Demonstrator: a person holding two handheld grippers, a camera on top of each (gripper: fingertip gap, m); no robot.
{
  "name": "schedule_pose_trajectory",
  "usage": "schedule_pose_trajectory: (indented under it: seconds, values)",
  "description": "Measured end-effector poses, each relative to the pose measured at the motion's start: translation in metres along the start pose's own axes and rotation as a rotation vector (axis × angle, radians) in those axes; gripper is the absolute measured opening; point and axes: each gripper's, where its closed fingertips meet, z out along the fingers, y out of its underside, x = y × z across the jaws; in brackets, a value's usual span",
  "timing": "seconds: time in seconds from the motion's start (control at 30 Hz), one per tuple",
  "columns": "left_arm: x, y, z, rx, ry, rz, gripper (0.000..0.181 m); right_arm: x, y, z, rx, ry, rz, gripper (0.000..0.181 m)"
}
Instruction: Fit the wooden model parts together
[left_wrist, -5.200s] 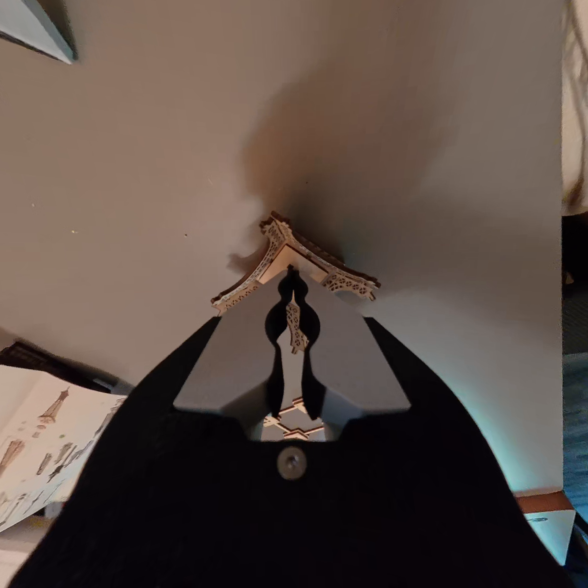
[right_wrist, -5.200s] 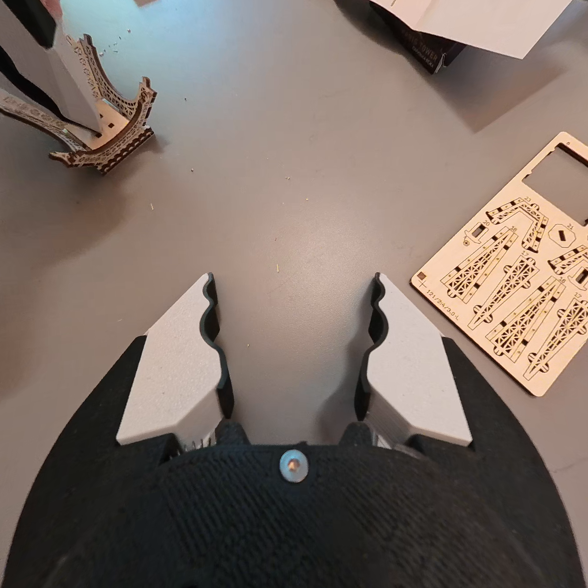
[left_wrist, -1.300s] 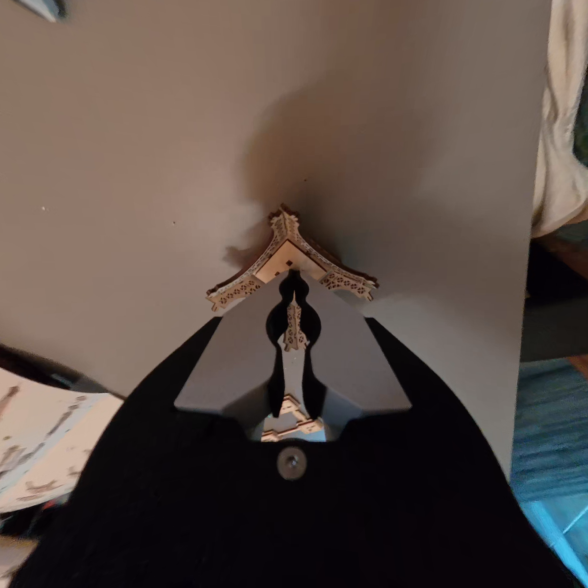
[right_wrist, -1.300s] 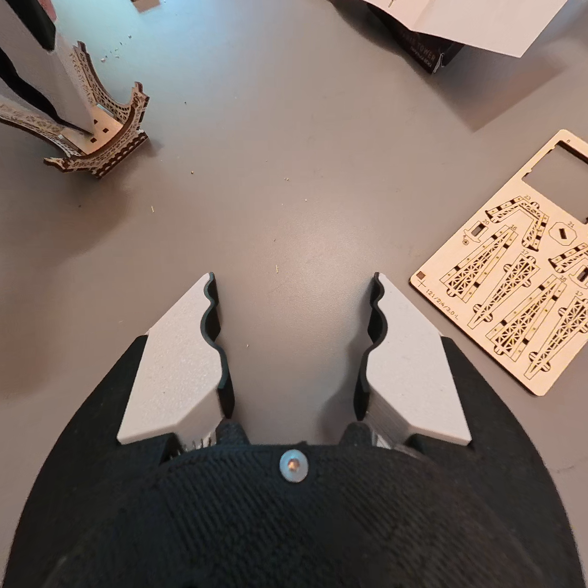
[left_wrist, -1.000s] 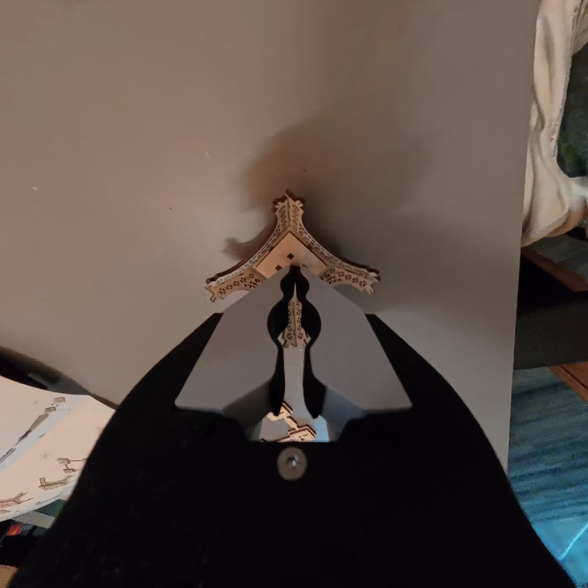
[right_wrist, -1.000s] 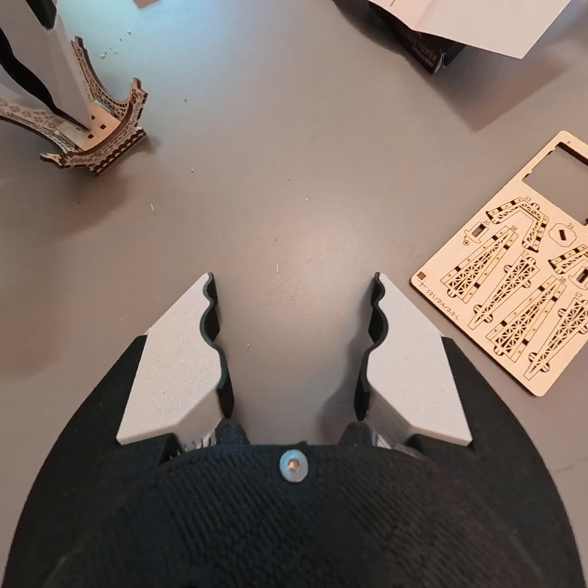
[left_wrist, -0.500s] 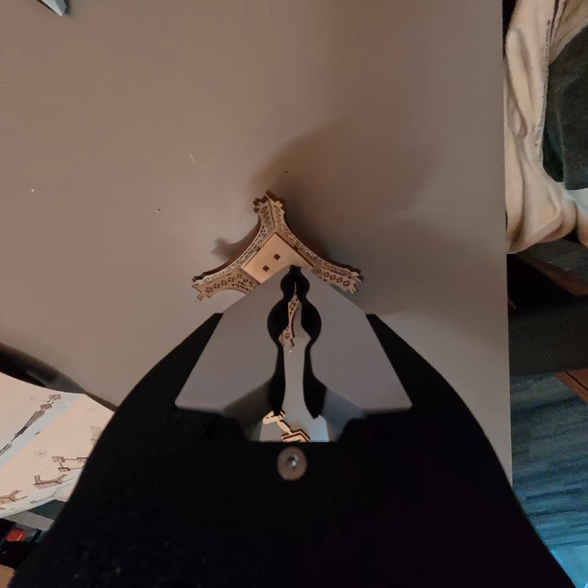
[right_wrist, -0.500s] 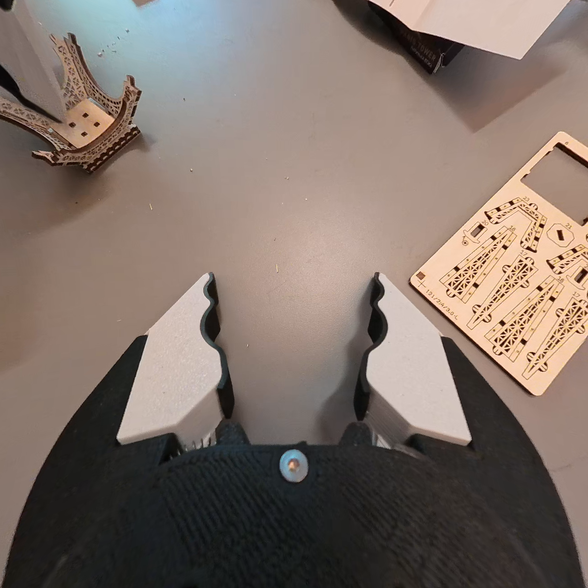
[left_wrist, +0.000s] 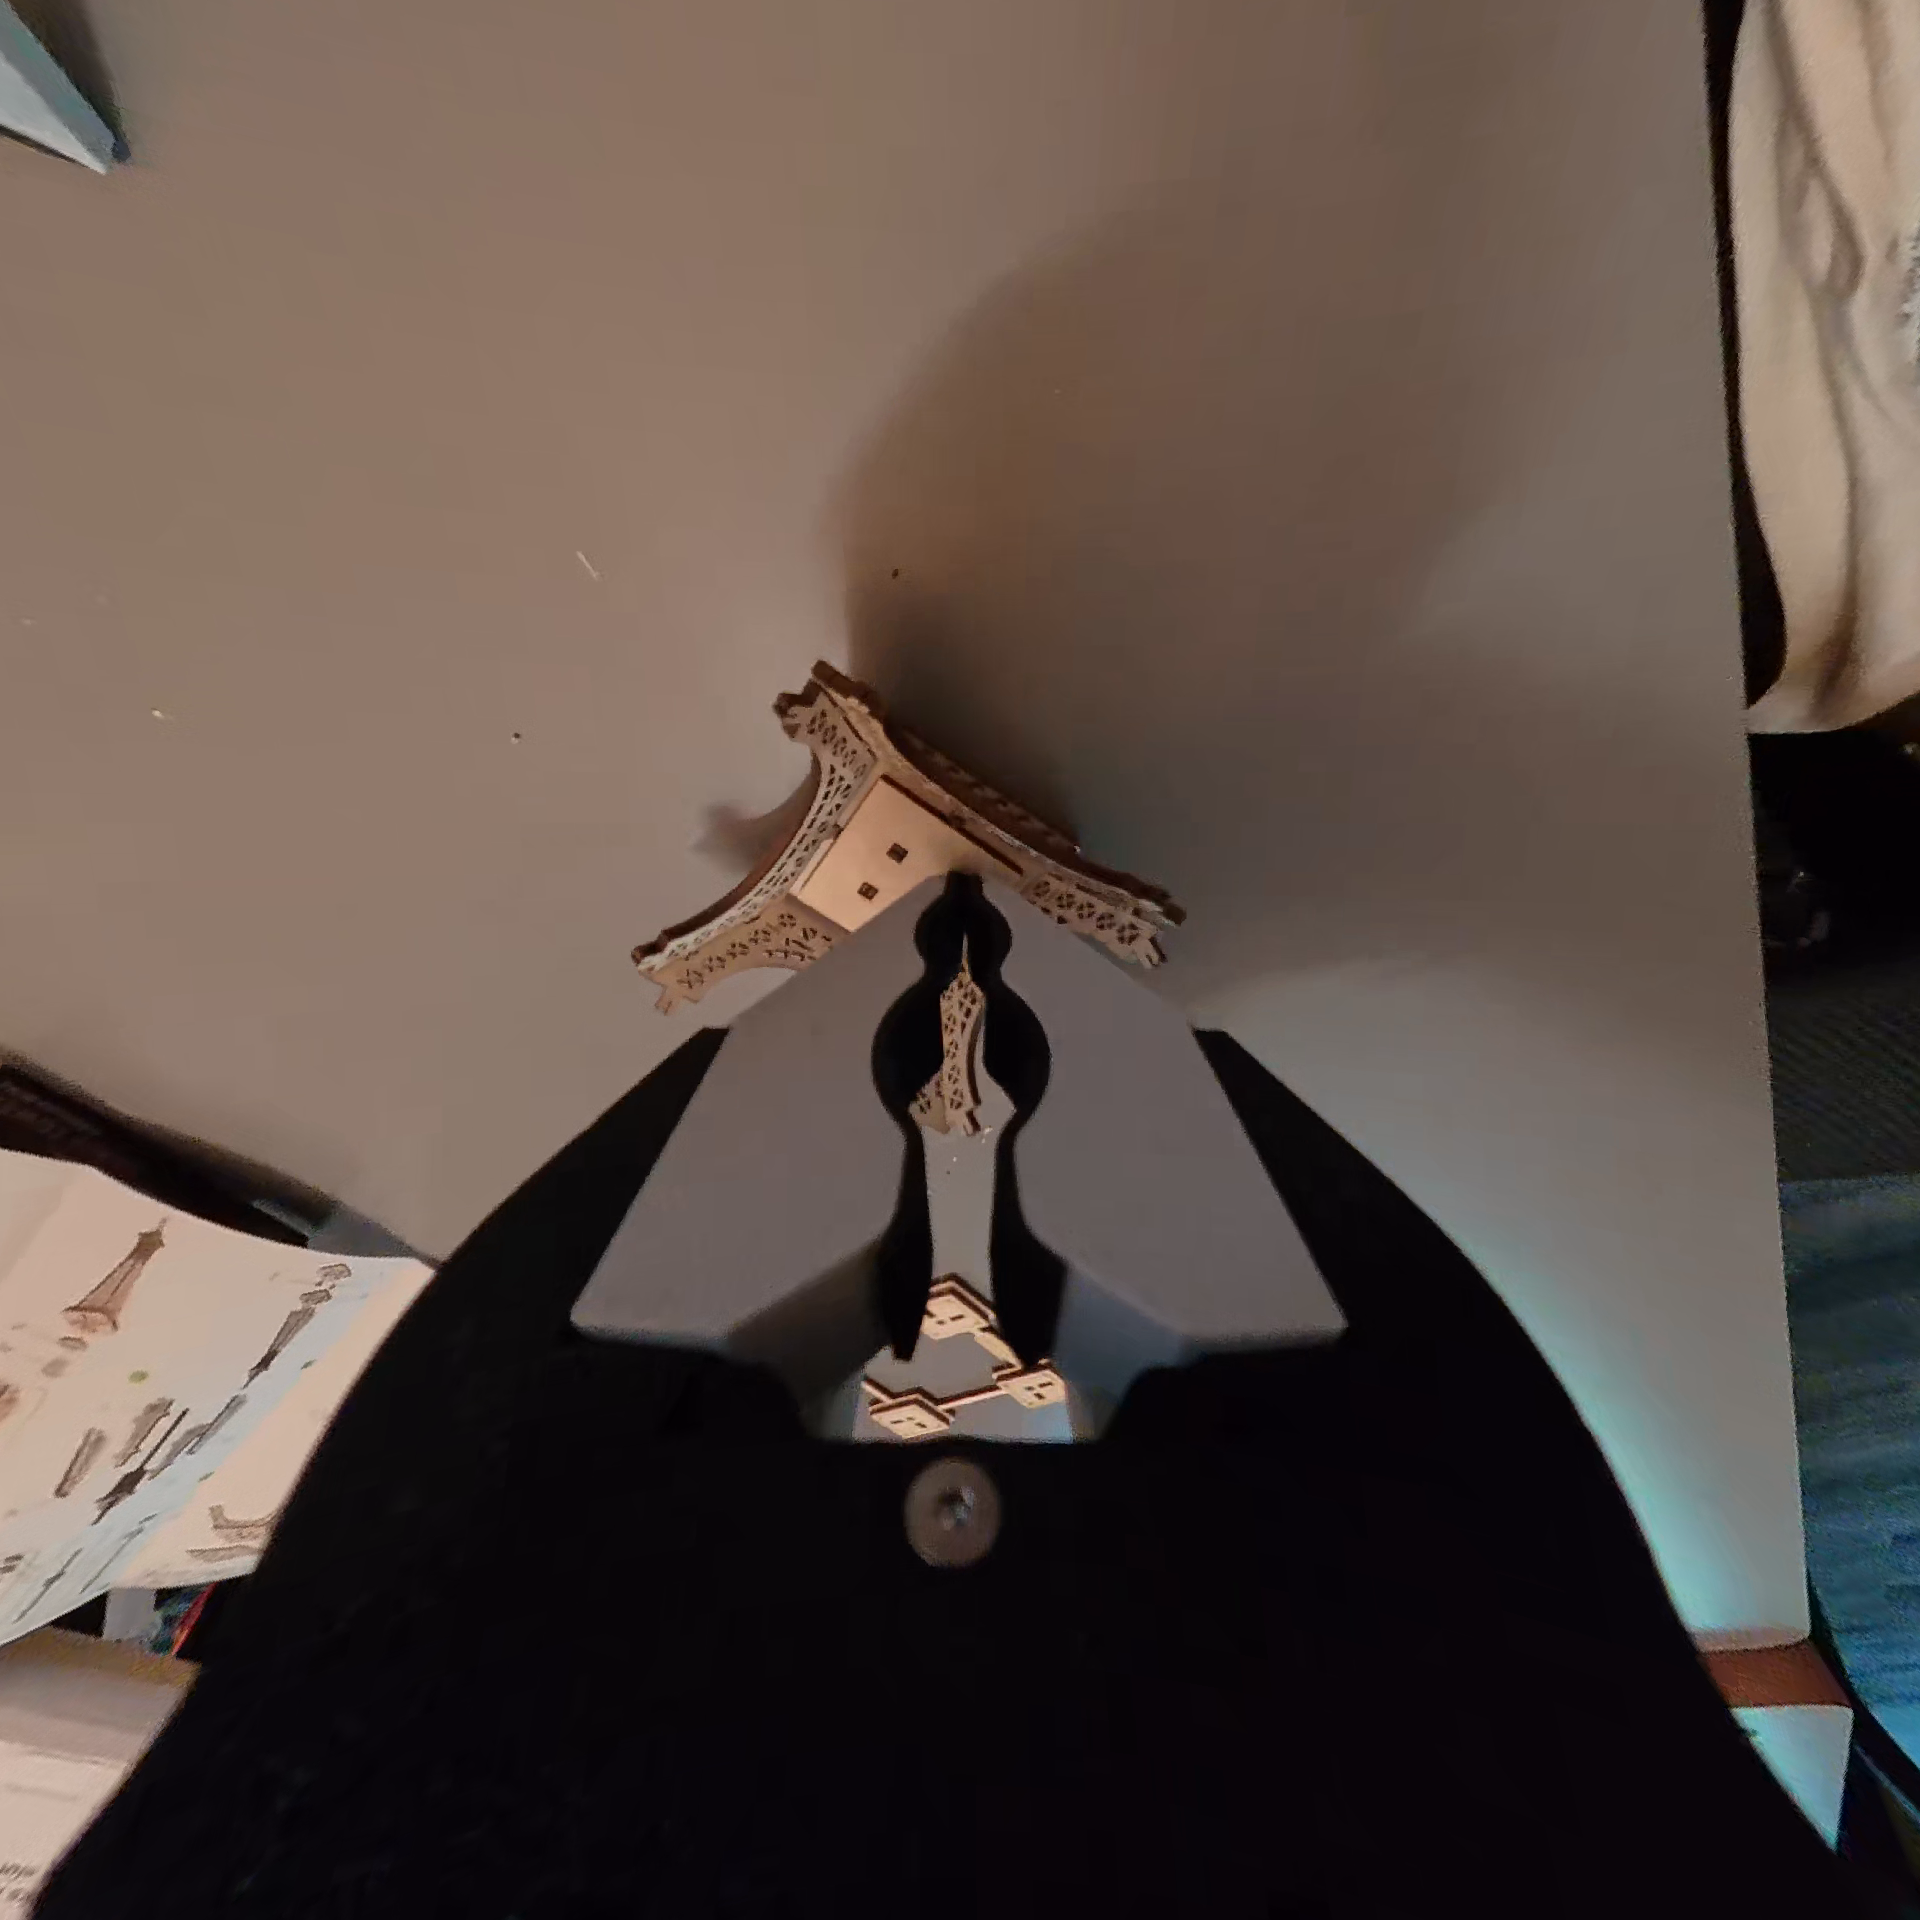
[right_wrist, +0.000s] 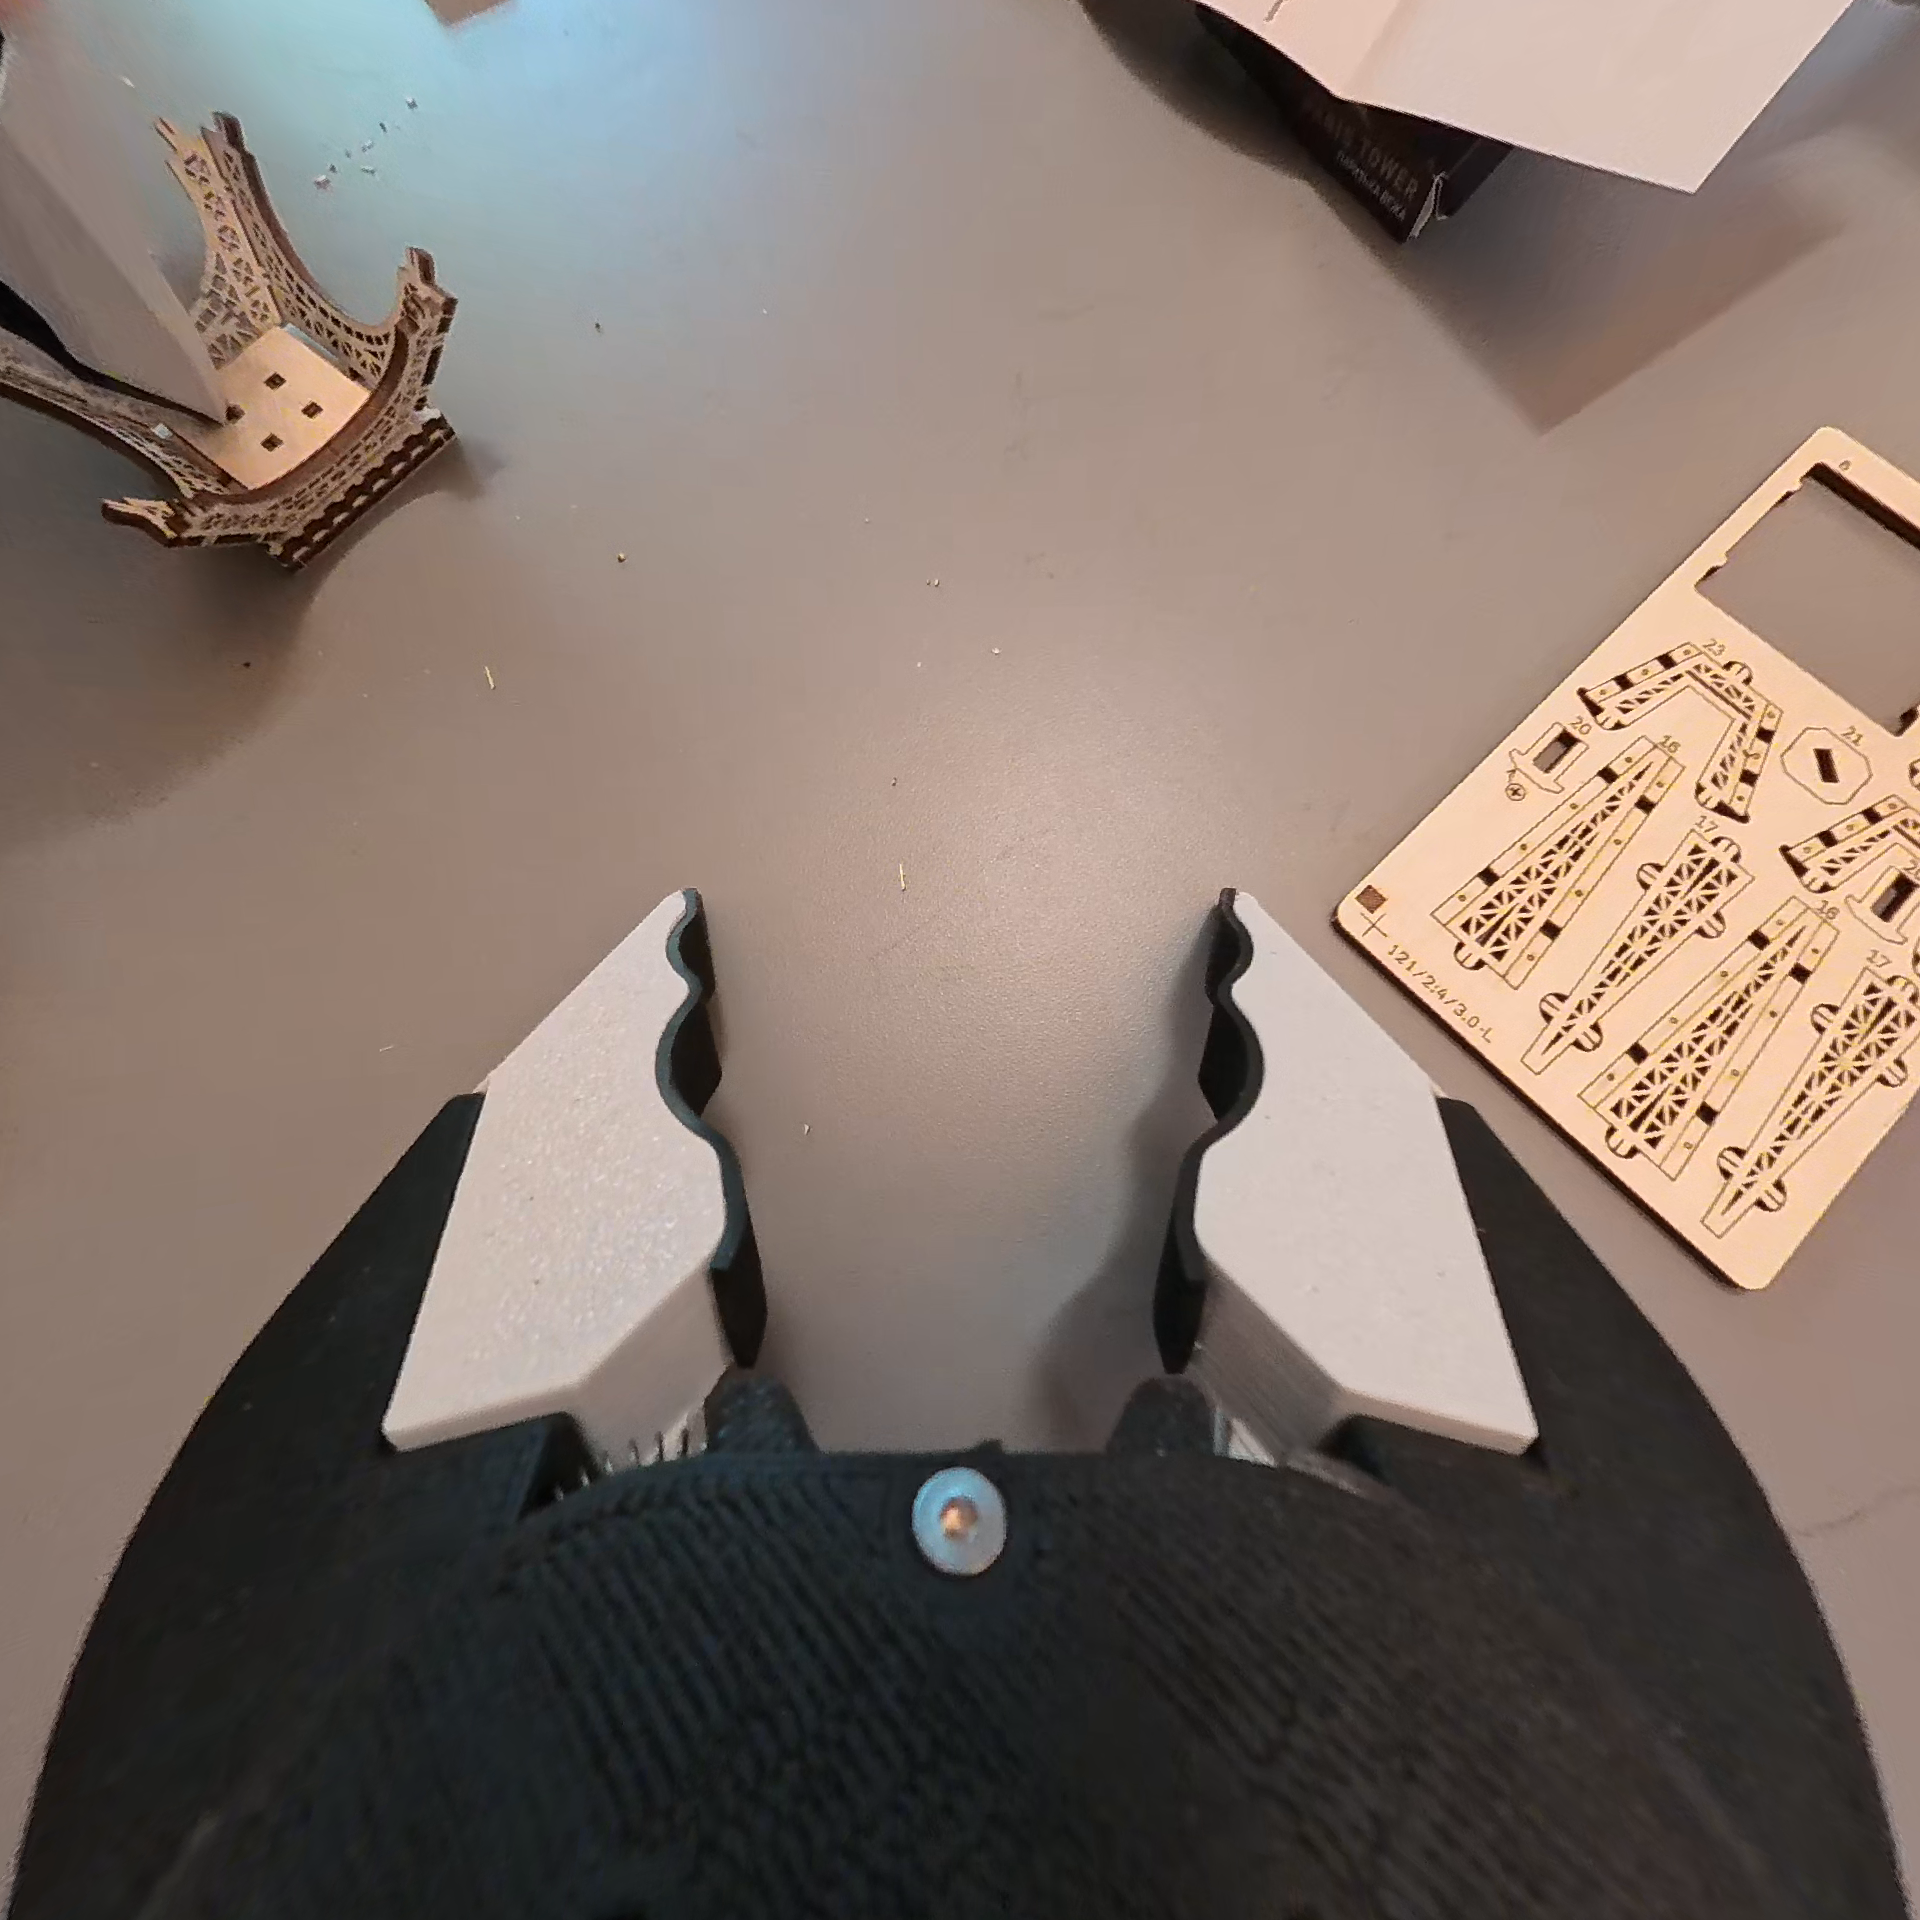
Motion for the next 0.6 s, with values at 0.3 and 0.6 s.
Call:
schedule_pose_trajectory:
  seconds: [0.3, 0.6]
  values:
    - [0.0, 0.001, -0.001, 0.12, 0.041, -0.161, 0.0, 0.0, -0.001, -0.001, 0.005, -0.012, 0.012, 0.094]
    - [-0.016, 0.013, -0.017, 0.234, -0.072, -0.358, 0.0, 0.0, -0.001, -0.001, 0.005, -0.007, 0.011, 0.094]
